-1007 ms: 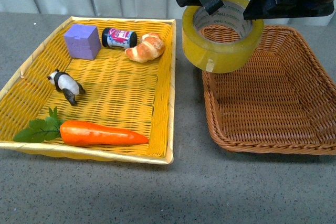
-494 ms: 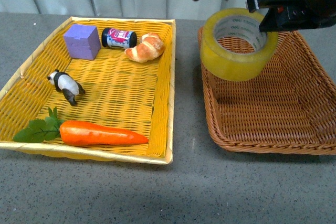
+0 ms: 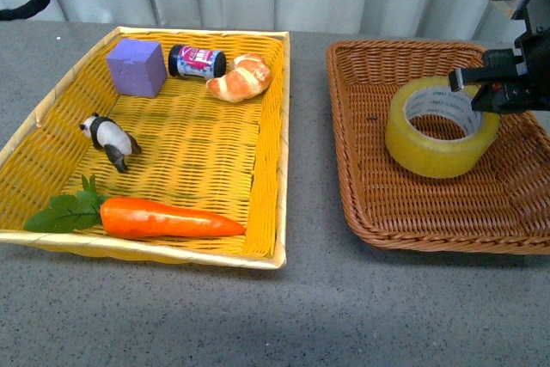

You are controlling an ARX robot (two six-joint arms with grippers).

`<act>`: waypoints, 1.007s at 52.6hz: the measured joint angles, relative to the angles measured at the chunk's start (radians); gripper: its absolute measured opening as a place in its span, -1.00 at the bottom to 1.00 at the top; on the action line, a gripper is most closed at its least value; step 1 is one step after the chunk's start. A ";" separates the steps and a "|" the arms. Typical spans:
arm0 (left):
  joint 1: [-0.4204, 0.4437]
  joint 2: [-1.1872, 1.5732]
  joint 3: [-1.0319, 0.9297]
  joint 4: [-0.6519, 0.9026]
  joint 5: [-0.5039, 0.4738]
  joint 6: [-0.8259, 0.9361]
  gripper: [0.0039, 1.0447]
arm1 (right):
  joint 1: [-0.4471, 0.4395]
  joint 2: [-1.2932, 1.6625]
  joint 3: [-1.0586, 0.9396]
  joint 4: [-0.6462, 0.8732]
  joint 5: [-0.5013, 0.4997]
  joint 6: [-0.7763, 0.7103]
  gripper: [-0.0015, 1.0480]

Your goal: Move tape to another basket

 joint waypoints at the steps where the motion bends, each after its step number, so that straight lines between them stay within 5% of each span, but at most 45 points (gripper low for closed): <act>1: 0.003 -0.002 -0.006 0.002 -0.002 -0.005 0.88 | 0.000 0.008 0.000 0.001 -0.001 0.002 -0.77; 10: 0.008 -0.063 -0.098 0.041 -0.055 -0.088 0.88 | 0.000 0.048 -0.011 0.026 -0.011 0.015 -0.74; 20: -0.007 -0.164 -0.181 0.056 -0.095 -0.136 0.88 | -0.015 0.006 -0.097 0.169 -0.008 0.006 -0.19; 30: -0.025 -0.326 -0.294 0.033 -0.354 -0.207 0.88 | -0.032 -0.150 -0.271 0.383 -0.035 -0.021 0.49; 32: -0.017 -0.345 -0.325 0.054 -0.332 -0.211 0.84 | -0.031 -0.150 -0.343 0.583 0.025 0.003 0.42; 35: 0.023 -0.372 -0.440 0.301 -0.022 -0.151 0.56 | -0.030 -0.137 -0.475 0.955 0.088 0.024 0.19; 39: 0.050 -0.417 -0.546 0.446 0.174 -0.117 0.25 | -0.035 -0.167 -0.624 1.286 0.087 0.034 -0.15; 50: 0.094 -0.594 -0.736 0.471 0.242 -0.090 -0.61 | -0.087 -0.403 -0.835 1.355 0.041 0.035 -0.99; 53: 0.106 -0.629 -0.771 0.467 0.246 -0.089 -0.82 | -0.089 -0.446 -0.874 1.341 0.040 0.039 -0.98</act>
